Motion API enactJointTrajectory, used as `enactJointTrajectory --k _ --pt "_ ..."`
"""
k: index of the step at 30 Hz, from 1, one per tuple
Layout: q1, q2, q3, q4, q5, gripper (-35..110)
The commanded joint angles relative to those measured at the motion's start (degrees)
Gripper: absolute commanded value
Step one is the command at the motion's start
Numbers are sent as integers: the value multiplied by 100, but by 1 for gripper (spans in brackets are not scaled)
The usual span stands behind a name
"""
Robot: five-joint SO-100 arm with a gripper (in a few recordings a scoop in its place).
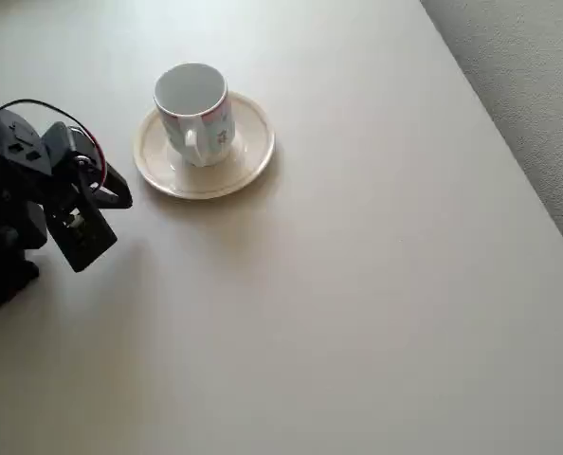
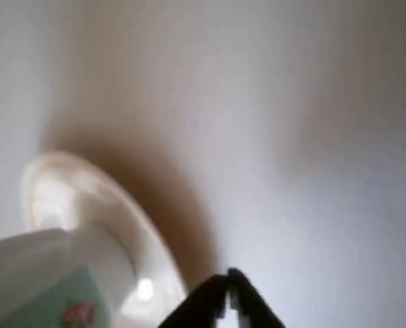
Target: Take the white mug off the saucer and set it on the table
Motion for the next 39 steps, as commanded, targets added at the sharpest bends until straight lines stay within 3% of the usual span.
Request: enactJointTrajectory --k 1,4,7,13,17,26,39 --pt "-35 9 105 -439 -2215 2" --pt "589 0 -352 -519 -2435 18" --pt "483 -264 -1635 -290 -2514 22" --pt "-387 -4772 -6407 1547 -1274 24" --pt "-984 -6469 -7919 2171 -782 24" --pt "-1433 -8235 -7910 1828 -290 24" --pt "-1617 -8411 -6442 413 -378 21"
